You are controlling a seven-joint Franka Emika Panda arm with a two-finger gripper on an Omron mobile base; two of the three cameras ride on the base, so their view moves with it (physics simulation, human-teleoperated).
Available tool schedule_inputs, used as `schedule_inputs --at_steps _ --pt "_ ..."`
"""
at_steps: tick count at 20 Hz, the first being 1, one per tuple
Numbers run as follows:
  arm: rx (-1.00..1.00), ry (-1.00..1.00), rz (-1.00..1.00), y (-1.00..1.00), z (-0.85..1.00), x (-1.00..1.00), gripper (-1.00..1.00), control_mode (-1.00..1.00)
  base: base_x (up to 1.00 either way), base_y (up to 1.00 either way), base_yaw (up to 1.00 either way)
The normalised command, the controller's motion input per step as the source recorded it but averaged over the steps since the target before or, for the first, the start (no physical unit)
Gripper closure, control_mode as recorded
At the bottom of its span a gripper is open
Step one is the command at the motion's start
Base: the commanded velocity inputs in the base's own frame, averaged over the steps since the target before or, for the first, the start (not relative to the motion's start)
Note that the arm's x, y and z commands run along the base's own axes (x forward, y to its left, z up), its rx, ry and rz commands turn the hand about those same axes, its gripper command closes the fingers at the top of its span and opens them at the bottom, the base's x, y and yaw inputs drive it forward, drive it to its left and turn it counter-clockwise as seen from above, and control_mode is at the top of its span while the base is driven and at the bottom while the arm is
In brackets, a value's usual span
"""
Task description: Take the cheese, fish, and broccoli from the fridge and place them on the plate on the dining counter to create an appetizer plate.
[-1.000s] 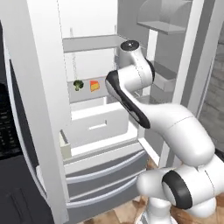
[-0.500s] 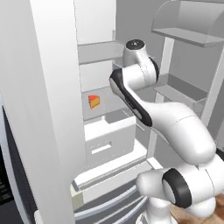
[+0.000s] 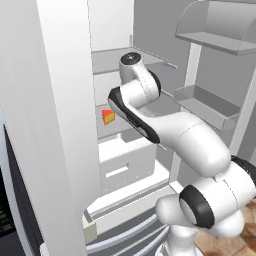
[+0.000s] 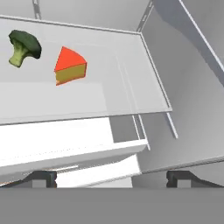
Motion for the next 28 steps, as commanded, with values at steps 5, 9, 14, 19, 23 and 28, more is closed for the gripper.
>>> schedule_inputs --at_steps 5,9,14,19,23,28 --pt "0.1 -0.27 -0.03 0.27 -0.57 -0.11 -1.0 -1.0 0.0 0.0 0.0" --pt "0.14 -0.22 -0.07 0.13 -0.43 0.01 -1.0 -1.0 0.0 0.0 0.0" --pt "0.14 -0.09 -0.11 0.06 -0.12 0.43 -1.0 -1.0 0.0 0.0 0.0" --pt "0.07 0.03 -0.13 0.18 0.0 0.77 -1.0 -1.0 0.0 0.0 0.0" --pt "0.04 0.13 -0.12 0.31 0.0 0.74 -1.0 -1.0 0.0 0.0 0.0" --pt "0.02 0.16 -0.11 0.38 -0.17 0.49 -1.0 -1.0 0.0 0.0 0.0"
